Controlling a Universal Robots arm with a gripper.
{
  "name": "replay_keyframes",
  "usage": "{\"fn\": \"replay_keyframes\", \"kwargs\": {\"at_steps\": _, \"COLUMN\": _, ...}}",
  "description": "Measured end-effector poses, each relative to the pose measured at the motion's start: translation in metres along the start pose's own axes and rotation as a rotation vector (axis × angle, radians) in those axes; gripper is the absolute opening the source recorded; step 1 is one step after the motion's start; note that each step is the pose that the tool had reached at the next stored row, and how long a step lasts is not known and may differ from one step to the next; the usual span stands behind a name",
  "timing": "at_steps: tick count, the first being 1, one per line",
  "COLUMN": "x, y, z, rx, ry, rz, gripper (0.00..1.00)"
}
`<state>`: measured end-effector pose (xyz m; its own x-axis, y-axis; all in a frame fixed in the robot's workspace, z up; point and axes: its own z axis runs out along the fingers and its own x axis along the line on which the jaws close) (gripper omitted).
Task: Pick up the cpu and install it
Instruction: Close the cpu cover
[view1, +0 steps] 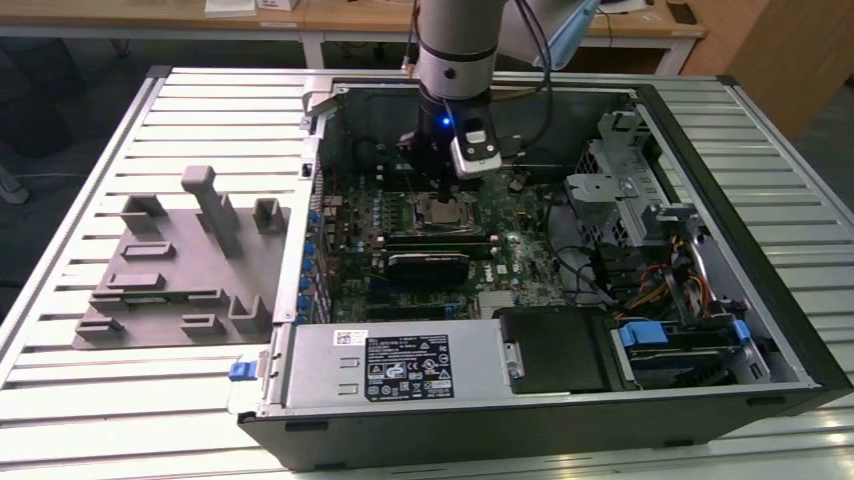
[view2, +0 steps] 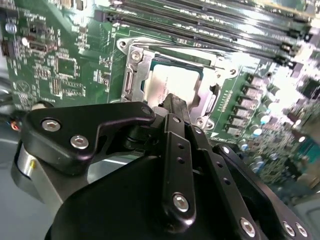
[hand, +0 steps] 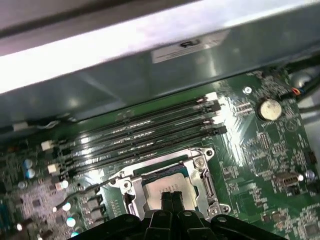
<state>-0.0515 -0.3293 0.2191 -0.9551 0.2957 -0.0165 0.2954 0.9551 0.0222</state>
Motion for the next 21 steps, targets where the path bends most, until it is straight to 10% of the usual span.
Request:
{"fn": "replay_keyframes", "kwargs": {"at_steps": 12, "x": 0.0, "y": 0.0, "z": 0.0007, "rx": 0.0075, "ry": 0.0013, "rz": -0.217, "gripper": 0.11}}
{"fn": "replay_keyframes", "kwargs": {"at_steps": 21, "x": -0.0013, "y": -0.0056, "z": 0.0041, "rx": 0.0074, "ry": 0.0018, "rz": -0.253, "gripper": 0.11}}
